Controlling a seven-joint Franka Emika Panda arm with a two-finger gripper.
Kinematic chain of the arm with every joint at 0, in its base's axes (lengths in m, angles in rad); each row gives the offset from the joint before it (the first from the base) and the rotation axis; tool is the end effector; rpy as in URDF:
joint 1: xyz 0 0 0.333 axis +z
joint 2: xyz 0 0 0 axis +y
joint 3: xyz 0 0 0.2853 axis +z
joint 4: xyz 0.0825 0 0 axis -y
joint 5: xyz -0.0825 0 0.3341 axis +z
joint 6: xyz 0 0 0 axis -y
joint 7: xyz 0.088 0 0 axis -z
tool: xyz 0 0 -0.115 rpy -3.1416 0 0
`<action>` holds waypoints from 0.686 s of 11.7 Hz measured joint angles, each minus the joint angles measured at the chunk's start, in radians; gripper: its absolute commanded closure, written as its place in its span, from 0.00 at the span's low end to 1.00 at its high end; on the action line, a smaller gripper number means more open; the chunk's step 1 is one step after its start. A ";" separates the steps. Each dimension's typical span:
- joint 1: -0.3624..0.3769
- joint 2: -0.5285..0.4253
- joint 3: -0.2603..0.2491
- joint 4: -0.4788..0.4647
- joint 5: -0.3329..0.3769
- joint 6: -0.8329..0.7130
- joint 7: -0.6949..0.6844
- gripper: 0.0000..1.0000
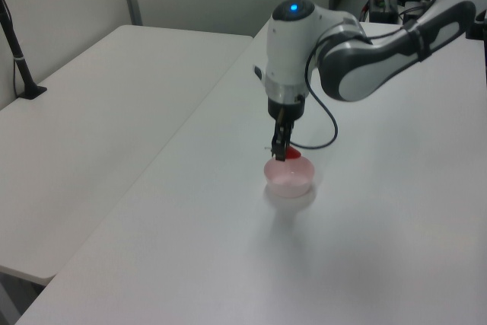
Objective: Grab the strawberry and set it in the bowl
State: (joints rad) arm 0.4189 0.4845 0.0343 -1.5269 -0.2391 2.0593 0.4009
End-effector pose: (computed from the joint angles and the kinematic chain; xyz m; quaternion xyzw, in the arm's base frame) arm 0.5806 0.2634 0.3700 0.9918 0.0772 0.0629 0.0799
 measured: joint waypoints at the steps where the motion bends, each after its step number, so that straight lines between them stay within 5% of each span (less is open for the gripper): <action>1: 0.009 0.012 0.000 -0.003 0.000 0.000 0.022 0.02; 5: -0.003 0.020 -0.009 -0.001 0.000 -0.004 0.028 0.00; 8: -0.034 -0.045 -0.011 0.015 0.000 -0.157 -0.005 0.00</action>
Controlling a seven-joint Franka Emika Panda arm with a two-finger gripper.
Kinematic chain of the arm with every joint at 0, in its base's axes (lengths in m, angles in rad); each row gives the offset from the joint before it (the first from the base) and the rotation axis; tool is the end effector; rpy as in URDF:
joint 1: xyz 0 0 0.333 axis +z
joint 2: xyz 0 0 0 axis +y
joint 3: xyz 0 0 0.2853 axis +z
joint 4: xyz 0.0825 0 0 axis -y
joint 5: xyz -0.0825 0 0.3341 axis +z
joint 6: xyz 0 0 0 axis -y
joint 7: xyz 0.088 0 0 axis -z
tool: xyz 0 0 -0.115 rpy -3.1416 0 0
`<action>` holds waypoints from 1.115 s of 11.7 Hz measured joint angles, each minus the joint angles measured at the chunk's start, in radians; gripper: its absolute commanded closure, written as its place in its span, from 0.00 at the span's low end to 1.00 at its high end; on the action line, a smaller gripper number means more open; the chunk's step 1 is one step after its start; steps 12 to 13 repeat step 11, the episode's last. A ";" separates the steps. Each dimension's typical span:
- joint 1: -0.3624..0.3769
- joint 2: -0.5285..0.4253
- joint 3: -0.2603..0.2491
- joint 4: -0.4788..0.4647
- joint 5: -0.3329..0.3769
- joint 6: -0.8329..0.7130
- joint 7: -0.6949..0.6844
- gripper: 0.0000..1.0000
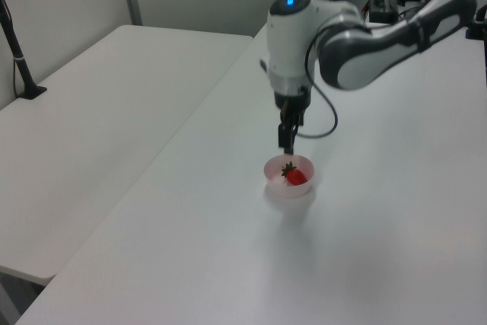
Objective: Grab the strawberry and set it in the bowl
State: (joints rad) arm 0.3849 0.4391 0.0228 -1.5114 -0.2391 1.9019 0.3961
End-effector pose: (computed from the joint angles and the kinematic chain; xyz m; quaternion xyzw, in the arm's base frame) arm 0.5774 0.2266 0.3918 0.9929 0.0463 0.0198 0.1078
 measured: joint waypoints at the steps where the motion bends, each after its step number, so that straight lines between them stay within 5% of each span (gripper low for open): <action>1: -0.032 -0.041 -0.001 0.004 0.011 -0.059 -0.037 0.00; 6: -0.286 -0.259 -0.006 0.003 0.165 -0.249 -0.310 0.00; 13: -0.390 -0.365 -0.009 -0.047 0.171 -0.317 -0.316 0.00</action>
